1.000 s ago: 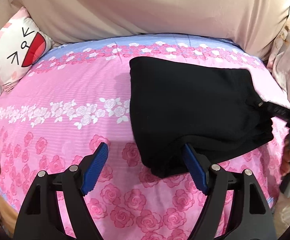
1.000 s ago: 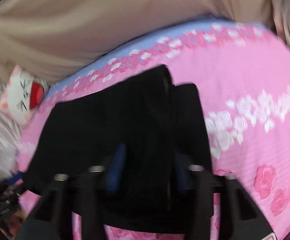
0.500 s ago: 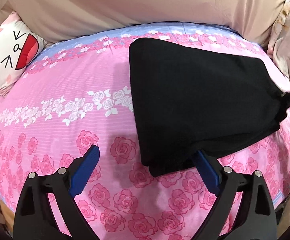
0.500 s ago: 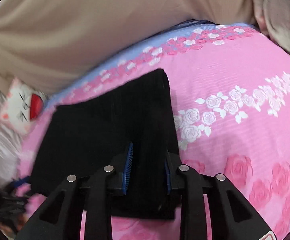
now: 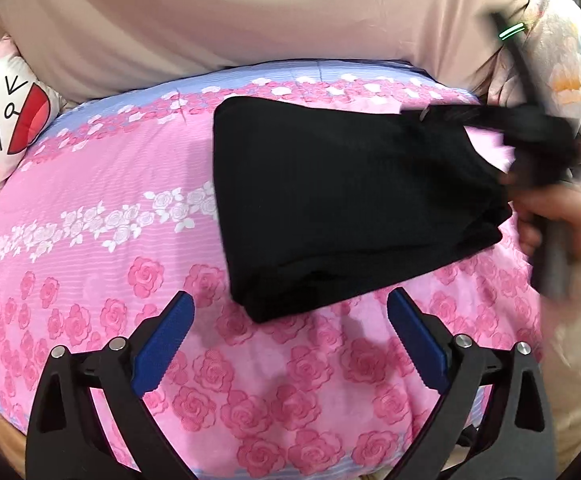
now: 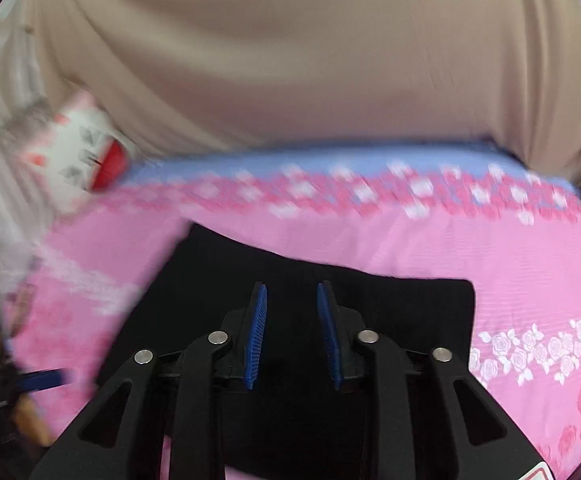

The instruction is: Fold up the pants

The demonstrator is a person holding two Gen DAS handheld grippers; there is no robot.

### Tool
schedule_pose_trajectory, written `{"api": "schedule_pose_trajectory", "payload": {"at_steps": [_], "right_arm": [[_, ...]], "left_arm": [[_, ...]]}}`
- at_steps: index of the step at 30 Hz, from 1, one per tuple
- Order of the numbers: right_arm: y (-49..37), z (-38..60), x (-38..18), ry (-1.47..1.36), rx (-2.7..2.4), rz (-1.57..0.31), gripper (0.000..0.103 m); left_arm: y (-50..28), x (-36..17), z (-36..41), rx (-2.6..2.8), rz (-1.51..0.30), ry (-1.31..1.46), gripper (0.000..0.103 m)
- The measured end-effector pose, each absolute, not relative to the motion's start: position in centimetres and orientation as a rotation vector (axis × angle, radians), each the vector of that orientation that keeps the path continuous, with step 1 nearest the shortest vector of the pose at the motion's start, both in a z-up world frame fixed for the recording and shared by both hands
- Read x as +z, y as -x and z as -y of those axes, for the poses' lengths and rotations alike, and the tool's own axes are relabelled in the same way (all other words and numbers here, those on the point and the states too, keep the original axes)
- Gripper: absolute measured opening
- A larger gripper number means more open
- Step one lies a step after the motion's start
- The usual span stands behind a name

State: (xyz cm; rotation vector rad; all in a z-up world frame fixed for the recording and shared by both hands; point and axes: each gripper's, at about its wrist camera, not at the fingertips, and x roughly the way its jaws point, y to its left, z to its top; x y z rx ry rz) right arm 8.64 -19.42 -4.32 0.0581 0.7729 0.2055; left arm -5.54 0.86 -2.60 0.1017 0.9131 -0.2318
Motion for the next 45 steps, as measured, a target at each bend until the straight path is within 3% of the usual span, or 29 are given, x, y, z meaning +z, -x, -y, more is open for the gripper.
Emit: {"api": "schedule_pose_trajectory", "payload": {"at_steps": [2,4,7,11,14,15,16,18,22,26,28,33,34,38,45], "right_arm": [[-11.7,21.7,-8.0,-0.099,0.108,-0.88,0.003],[-11.6,24.5,-8.5,-0.275,0.148,-0.878,0.001],[-9.5,24.8,-6.1,-0.315,0.163,-0.812,0.015],[-6.8,20.3,-3.8,-0.18,0.259,-0.758,0.015],[-7.1,19.3,-7.2,-0.16,0.235,-0.856,0.015],[-7.4,19.4,-8.8,-0.164,0.219,-0.9,0.008],[-7.2,19.8,-9.6,-0.197,0.208,-0.885,0.008],[-6.6,19.7,-8.5,-0.249,0.208,-0.888,0.02],[-5.0,13.3,-5.4,-0.196,0.45,-0.843,0.02],[-5.4,5.7,-8.9,-0.064,0.569,-0.942,0.021],[-5.0,3.9,-10.4,-0.018,0.557,-0.903,0.021],[-4.9,4.3,-8.0,-0.042,0.562,-0.9,0.022],[-4.5,5.2,-7.3,-0.057,0.546,-0.888,0.025],[-1.6,13.0,-4.7,-0.115,0.334,-0.757,0.064],[1.1,27.1,-6.4,-0.295,-0.003,-0.797,0.073]], "left_arm": [[5.5,-2.9,-1.6,-0.215,-0.928,-0.09,0.095],[5.4,-3.3,-2.4,-0.196,-0.942,-0.075,0.095],[4.8,-4.0,-3.3,-0.18,-0.961,-0.043,0.095],[3.9,-4.3,-3.9,-0.177,-0.967,-0.007,0.095],[4.3,-3.8,-4.8,-0.188,-0.938,0.013,0.095],[4.4,-3.7,-5.2,-0.186,-0.932,0.013,0.095],[4.4,-3.7,-5.9,-0.175,-0.929,0.012,0.095],[4.2,-3.8,-6.8,-0.153,-0.931,0.019,0.095],[3.5,-3.9,-9.8,-0.099,-0.932,0.095,0.095],[3.8,-3.6,-12.2,-0.054,-0.921,0.14,0.095],[3.9,-3.5,-13.1,-0.03,-0.916,0.15,0.095],[3.3,-3.2,-13.2,-0.059,-0.919,0.191,0.096],[2.8,-3.3,-12.8,-0.091,-0.926,0.205,0.097],[0.4,-4.5,-11.0,-0.184,-0.984,0.273,0.097],[-4.0,-7.7,-6.8,-0.291,-1.113,0.362,0.098]]}}
